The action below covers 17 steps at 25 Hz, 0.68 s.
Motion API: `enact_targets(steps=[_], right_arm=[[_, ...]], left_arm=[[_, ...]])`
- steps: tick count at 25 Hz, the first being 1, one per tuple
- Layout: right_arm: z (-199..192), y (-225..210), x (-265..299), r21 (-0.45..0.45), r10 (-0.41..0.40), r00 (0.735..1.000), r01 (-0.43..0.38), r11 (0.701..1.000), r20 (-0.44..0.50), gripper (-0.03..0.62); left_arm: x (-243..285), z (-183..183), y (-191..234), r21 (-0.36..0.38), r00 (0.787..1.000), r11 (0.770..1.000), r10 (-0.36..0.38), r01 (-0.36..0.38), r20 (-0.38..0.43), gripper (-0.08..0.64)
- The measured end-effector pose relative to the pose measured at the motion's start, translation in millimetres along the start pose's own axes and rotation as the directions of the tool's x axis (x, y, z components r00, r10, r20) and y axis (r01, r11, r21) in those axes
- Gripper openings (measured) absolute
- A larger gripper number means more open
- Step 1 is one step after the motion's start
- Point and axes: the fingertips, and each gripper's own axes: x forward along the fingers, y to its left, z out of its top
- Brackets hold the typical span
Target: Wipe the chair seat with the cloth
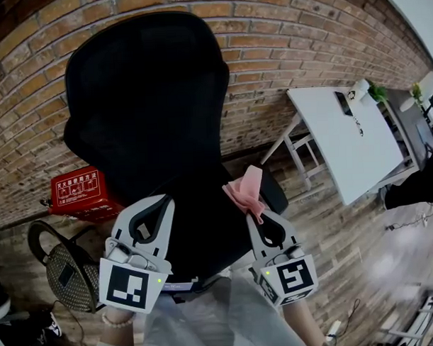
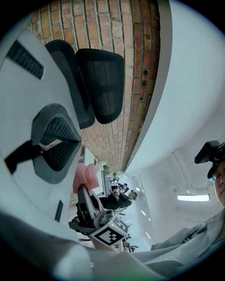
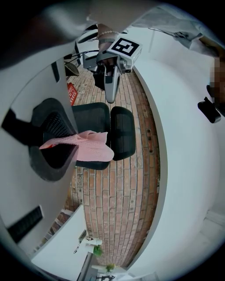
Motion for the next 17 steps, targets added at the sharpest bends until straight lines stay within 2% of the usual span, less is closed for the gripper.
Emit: enact_targets(steps=[3, 10, 17], right_arm=[[1.6, -0.4, 0.0, -0.015, -0.004, 1.000, 0.005, 1.000, 0.030, 0.057], [2.1, 1.8, -0.2, -0.054, -0.002, 1.000, 0.003, 0.999, 0.023, 0.057], [2.4, 2.4, 0.1, -0.057, 0.000, 1.000, 0.001, 0.998, 0.022, 0.057]], left_arm=[[1.3, 0.5, -3.4, 0.021, 1.000, 1.000, -0.012, 0.012, 0.001, 0.018], [4.2, 1.1, -9.3, 0.055, 0.999, 0.998, -0.033, 0.033, 0.001, 0.018], [5.2, 0.5, -10.2, 0.044, 1.000, 0.999, -0.027, 0.027, 0.002, 0.018]])
